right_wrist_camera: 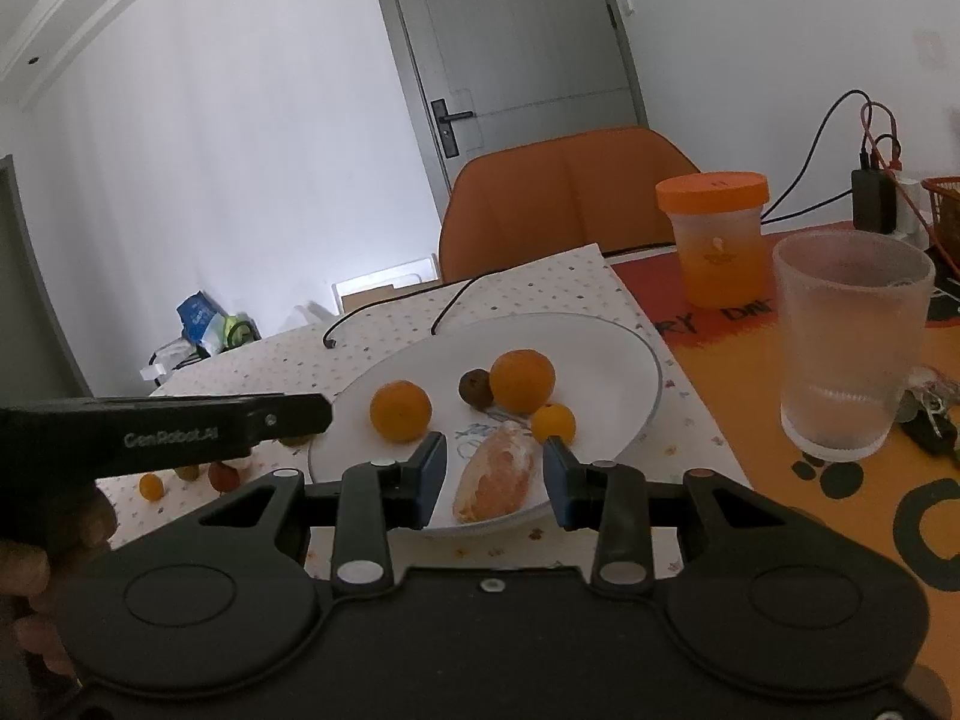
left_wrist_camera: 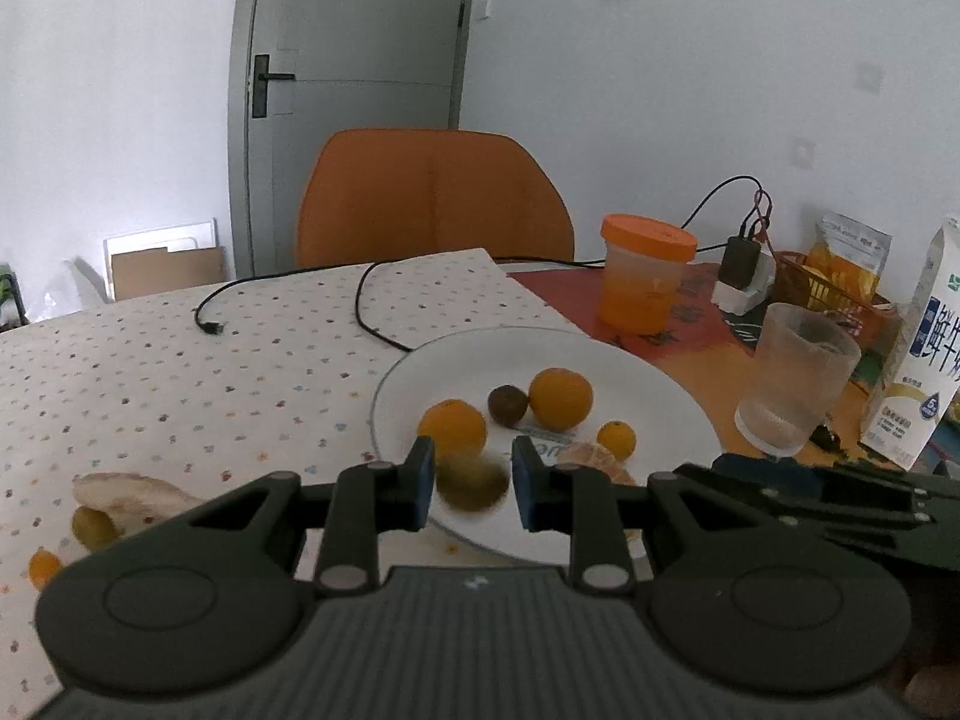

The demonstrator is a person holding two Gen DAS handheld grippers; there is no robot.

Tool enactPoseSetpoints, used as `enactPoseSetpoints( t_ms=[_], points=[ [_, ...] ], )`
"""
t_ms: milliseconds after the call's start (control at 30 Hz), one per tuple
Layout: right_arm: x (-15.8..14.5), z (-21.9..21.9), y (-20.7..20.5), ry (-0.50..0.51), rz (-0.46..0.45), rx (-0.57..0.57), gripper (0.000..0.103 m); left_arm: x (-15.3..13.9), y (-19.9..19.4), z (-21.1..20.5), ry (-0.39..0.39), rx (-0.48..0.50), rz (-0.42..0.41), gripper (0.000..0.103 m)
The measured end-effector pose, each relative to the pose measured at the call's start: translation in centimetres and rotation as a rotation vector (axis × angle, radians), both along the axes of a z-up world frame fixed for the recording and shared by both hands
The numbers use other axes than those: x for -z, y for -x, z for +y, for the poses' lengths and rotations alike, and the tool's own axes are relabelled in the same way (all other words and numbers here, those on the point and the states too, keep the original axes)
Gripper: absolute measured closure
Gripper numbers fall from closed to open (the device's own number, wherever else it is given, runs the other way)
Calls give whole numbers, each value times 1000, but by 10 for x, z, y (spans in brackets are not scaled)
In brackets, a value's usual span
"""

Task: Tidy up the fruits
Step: 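Carry the kiwi and bread roll onto the white plate and open both grippers, then move both tools back toward the small mandarin and red plum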

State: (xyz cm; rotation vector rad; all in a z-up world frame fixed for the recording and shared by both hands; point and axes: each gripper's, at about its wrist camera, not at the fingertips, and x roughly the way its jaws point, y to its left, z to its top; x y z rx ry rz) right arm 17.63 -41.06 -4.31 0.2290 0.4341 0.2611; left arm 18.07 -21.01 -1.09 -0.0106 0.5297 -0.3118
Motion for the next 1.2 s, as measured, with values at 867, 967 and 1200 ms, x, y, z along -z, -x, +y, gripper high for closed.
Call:
enactPoseSetpoints(
  t_ms=[867,967,1200],
  points=[
    [-4,42,0,18,2,-67,40,-2,29,78,24,-214,15,22],
    [-6,49,2,19,-1,-76,32,-2,34,89,26,-246,19,19],
    [-8,68,4,47,13,-79,17,0,46,115,29,-288,23,10]
  ],
)
